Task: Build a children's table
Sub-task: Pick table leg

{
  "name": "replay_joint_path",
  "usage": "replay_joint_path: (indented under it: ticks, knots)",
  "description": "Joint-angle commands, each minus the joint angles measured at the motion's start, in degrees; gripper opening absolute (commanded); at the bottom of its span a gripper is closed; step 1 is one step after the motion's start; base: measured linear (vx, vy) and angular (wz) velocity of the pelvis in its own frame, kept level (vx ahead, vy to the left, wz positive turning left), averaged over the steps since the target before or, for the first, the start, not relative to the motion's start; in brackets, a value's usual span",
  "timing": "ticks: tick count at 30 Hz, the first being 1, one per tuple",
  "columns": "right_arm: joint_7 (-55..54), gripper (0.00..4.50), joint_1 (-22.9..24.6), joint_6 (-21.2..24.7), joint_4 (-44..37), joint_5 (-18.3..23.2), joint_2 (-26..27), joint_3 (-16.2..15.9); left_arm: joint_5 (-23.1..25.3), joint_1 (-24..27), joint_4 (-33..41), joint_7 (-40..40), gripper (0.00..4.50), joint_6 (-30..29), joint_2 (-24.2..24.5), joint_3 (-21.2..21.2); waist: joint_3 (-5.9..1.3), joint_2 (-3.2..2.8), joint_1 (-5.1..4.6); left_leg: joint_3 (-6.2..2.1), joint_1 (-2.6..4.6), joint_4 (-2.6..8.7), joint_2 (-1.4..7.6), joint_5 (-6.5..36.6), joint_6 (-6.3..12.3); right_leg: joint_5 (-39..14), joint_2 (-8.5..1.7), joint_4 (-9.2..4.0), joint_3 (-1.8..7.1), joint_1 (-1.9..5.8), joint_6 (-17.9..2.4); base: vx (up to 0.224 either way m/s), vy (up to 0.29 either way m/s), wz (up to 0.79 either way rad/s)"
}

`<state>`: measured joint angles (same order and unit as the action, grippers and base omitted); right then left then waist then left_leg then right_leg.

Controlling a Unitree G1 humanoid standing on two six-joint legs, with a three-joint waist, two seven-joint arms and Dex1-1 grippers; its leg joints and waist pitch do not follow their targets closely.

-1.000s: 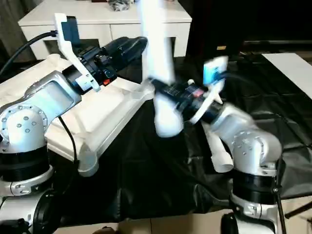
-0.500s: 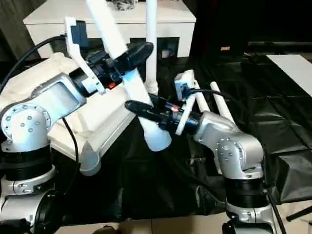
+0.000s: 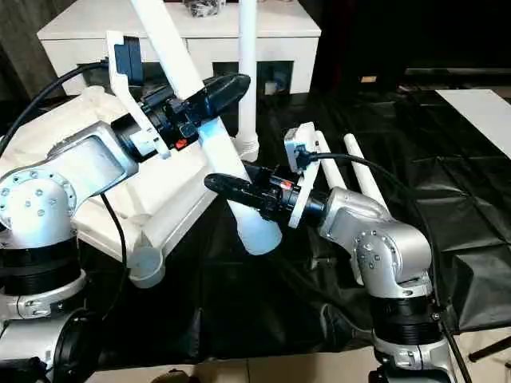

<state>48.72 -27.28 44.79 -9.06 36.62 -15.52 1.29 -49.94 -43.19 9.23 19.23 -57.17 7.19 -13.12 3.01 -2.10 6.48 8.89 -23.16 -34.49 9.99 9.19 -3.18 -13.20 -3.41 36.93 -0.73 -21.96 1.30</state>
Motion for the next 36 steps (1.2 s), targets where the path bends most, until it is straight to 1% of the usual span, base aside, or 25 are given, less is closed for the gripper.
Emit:
replay_joint_path:
  ticks: [1,5,6,7,10,12,15,16,17,18,19,20,21,22,23,24,26,27,28,29,30,31,33,34,36]
  knots:
    - [-0.1,1.82,-0.2,-0.7,-1.4,0.8,-0.5,-0.2,-1.5,0.4,0.2,0.5,3.30,-0.8,0.7,-0.3,-3.86,0.57,0.07,-0.42,1.44,3.80,1.87,9.2,-1.73,-3.9,-3.30,-4.71,1.49,1.96,-10.6,0.000,0.000,0.00]
    - [0.2,1.82,-0.2,-0.7,-1.3,1.0,-0.7,-0.3,-1.9,0.7,0.2,0.2,3.19,-1.3,1.0,-0.6,-3.87,0.54,0.07,-0.40,1.51,3.77,1.89,9.4,-1.75,-3.6,-3.30,-4.67,1.49,1.93,-10.9,0.000,0.000,0.00]
    - [0.3,1.82,-0.2,-0.7,-1.3,1.0,-0.7,-0.3,-1.9,0.7,0.1,0.0,2.99,-1.4,1.1,-0.6,-3.86,0.54,0.10,-0.41,1.48,3.80,1.91,9.3,-1.71,-3.5,-3.30,-4.67,1.50,1.94,-10.8,0.000,0.000,0.00]
    - [0.3,1.82,-0.2,-0.8,-1.3,1.0,-0.7,-0.4,-1.9,0.8,0.1,-0.2,2.99,-1.4,1.1,-0.6,-3.85,0.58,0.12,-0.39,1.48,3.80,1.91,9.2,-1.68,-3.4,-3.30,-4.67,1.50,1.94,-10.8,0.000,0.000,0.00]
    - [0.3,1.82,-0.2,-0.8,-1.3,1.0,-0.7,-0.5,-1.9,0.9,0.0,-0.5,2.76,-1.4,1.2,-0.7,-3.79,0.54,0.10,-0.40,1.45,3.84,1.88,9.7,-1.81,-4.5,-3.35,-4.76,1.52,1.95,-10.6,0.000,0.000,0.00]
    - [0.3,1.82,-0.1,-0.9,-1.4,1.0,-0.7,-0.7,-2.1,1.1,0.0,-0.6,2.47,-1.5,1.3,-0.7,-3.78,0.63,0.08,-0.42,1.45,3.90,1.90,9.8,-1.87,-5.0,-3.36,-4.80,1.51,1.94,-10.4,0.000,0.000,0.00]
    - [0.4,1.82,-0.1,-1.1,-1.4,0.8,-0.8,-0.9,-2.0,1.3,-0.1,-0.7,2.21,-1.4,1.6,-0.7,-3.81,0.57,0.08,-0.40,1.45,3.83,1.88,9.6,-1.93,-4.7,-3.38,-4.80,1.54,1.91,-10.3,0.000,0.000,0.00]
    - [0.4,1.82,-0.1,-1.3,-1.3,0.6,-0.9,-1.1,-1.5,1.3,-0.1,-0.4,2.21,-0.9,2.0,-0.4,-3.81,0.69,0.12,-0.38,1.45,3.84,1.89,9.5,-1.87,-4.7,-3.35,-4.78,1.55,1.89,-10.3,0.000,0.000,0.00]
    - [0.4,1.82,-0.1,-1.4,-1.3,0.5,-0.9,-1.1,-1.2,1.4,-0.1,-0.3,2.09,-0.6,2.2,-0.2,-3.80,0.68,0.11,-0.39,1.43,3.86,1.90,9.4,-1.86,-4.7,-3.37,-4.80,1.56,1.91,-10.2,0.000,0.000,0.00]
    - [0.3,1.82,-0.2,-2.2,-1.1,-0.4,-1.2,-1.5,0.2,1.3,0.0,0.0,2.04,0.3,2.9,0.6,-3.79,0.68,0.09,-0.37,1.44,3.87,1.91,9.4,-1.88,-4.8,-3.35,-4.79,1.55,1.87,-10.2,0.000,0.000,0.00]
    - [0.3,1.82,-0.2,-2.2,-1.1,-0.4,-1.2,-1.5,0.2,1.3,0.0,0.0,2.01,0.3,2.9,0.6,-3.78,0.63,0.15,-0.43,1.42,3.92,1.94,9.5,-1.95,-5.1,-3.39,-4.83,1.53,1.84,-10.0,0.000,0.000,0.00]
    - [0.1,1.82,-0.3,-3.4,-0.8,-1.7,-1.4,-2.0,2.0,1.2,0.1,0.4,1.99,1.3,3.8,1.7,-3.79,0.64,0.10,-0.39,1.46,3.92,1.93,9.7,-2.12,-5.2,-3.36,-4.81,1.55,1.85,-9.9,0.000,0.000,0.00]
    - [0.1,1.82,-0.3,-3.4,-0.8,-1.7,-1.4,-2.0,2.0,1.2,0.1,0.4,1.99,1.3,3.8,1.7,-3.78,0.62,0.11,-0.43,1.48,3.97,1.99,9.9,-2.17,-5.6,-3.37,-4.86,1.57,1.80,-9.6,0.000,0.000,0.00]
    - [-0.2,1.82,-0.5,-4.2,-0.3,-2.7,-1.5,-2.4,3.8,1.1,0.1,0.8,1.96,2.4,4.6,3.1,-3.81,0.61,0.13,-0.44,1.51,4.00,2.01,9.9,-2.22,-5.7,-3.40,-4.88,1.56,1.77,-9.3,0.000,0.000,0.00]
    - [-0.4,1.82,-0.7,-4.4,0.0,-2.9,-1.5,-2.5,4.3,1.1,0.1,1.2,1.96,2.8,4.9,3.6,-3.76,0.63,0.05,-0.40,1.48,4.00,1.96,9.9,-2.29,-5.5,-3.33,-4.82,1.58,1.78,-9.3,0.000,0.000,0.00]
    - [-0.9,2.16,-1.5,-4.5,1.6,-3.6,-1.5,-2.7,6.1,0.8,0.1,2.6,1.92,4.2,6.0,5.6,-3.83,0.69,-0.04,-0.39,1.50,3.99,2.00,9.6,-2.20,-5.3,-3.35,-4.75,1.57,1.83,-9.3,0.000,0.000,0.00]
    - [-1.5,2.51,-2.6,-4.0,3.2,-3.9,-1.5,-2.8,7.1,0.7,0.2,3.7,1.91,4.9,6.7,7.0,-3.84,0.68,-0.12,-0.37,1.49,3.91,1.96,9.2,-2.10,-4.8,-3.36,-4.77,1.58,1.81,-9.4,0.000,0.000,0.00]
    - [-1.5,2.51,-2.6,-4.0,3.2,-3.9,-1.5,-2.8,7.1,0.7,0.2,3.7,1.91,4.9,6.7,7.0,-3.79,0.62,-0.23,-0.36,1.48,4.00,1.99,9.2,-2.20,-4.8,-3.33,-4.76,1.55,1.77,-9.6,0.000,0.000,0.00]
    - [-1.2,2.52,-3.0,-3.7,3.9,-4.3,-2.0,-3.3,7.4,0.5,0.1,4.2,1.90,5.1,7.1,7.8,-3.79,0.71,-0.29,-0.33,1.48,3.96,1.97,9.2,-2.29,-4.7,-3.31,-4.75,1.56,1.83,-9.6,0.000,0.000,0.00]
    - [-1.2,2.71,-3.0,-3.7,3.9,-4.3,-2.0,-3.3,7.4,0.5,0.1,4.2,1.86,5.1,7.1,7.8,-3.81,0.69,-0.33,-0.29,1.52,3.90,1.93,9.1,-2.28,-4.4,-3.26,-4.65,1.58,1.87,-9.6,0.000,0.000,0.00]
    - [-0.5,2.71,-3.5,-3.6,4.6,-5.5,-3.1,-4.6,7.9,0.3,0.0,5.1,1.86,5.4,7.6,8.7,-3.84,0.74,-0.27,-0.33,1.57,3.87,1.97,8.9,-2.25,-4.1,-3.31,-4.63,1.56,1.91,-9.7,0.000,0.000,0.00]
    - [-0.1,2.92,-3.9,-3.7,5.3,-6.6,-4.0,-5.7,8.4,0.1,-0.2,6.0,1.82,5.8,8.2,9.8,-3.90,0.85,-0.25,-0.33,1.56,3.84,1.98,8.5,-2.16,-3.8,-3.28,-4.64,1.53,1.98,-9.6,0.000,0.000,0.00]
    - [0.1,3.01,-4.2,-3.7,5.7,-7.4,-4.6,-6.4,8.8,0.0,-0.4,6.6,1.80,6.0,8.6,10.4,-3.92,0.73,-0.22,-0.17,1.54,3.68,1.90,7.8,-2.18,-2.4,-3.22,-4.45,1.57,1.91,-10.1,0.000,0.000,0.00]
    - [0.5,3.03,-4.5,-3.8,6.4,-8.3,-5.3,-7.3,9.3,-0.2,-0.6,7.4,1.80,6.6,9.0,11.3,-3.87,1.11,-0.29,-0.09,1.51,3.70,1.91,7.7,-2.01,-2.1,-3.23,-4.50,1.59,1.94,-10.2,0.000,0.000,0.00]
    - [1.1,3.04,-5.4,-2.9,8.0,-9.6,-6.3,-9.0,10.4,-0.5,-0.9,9.7,1.79,7.7,10.2,13.5,-3.93,0.97,-0.23,-0.18,1.53,3.70,1.94,7.6,-1.78,-2.3,-3.29,-4.36,1.51,1.99,-10.6,0.000,0.000,0.00]
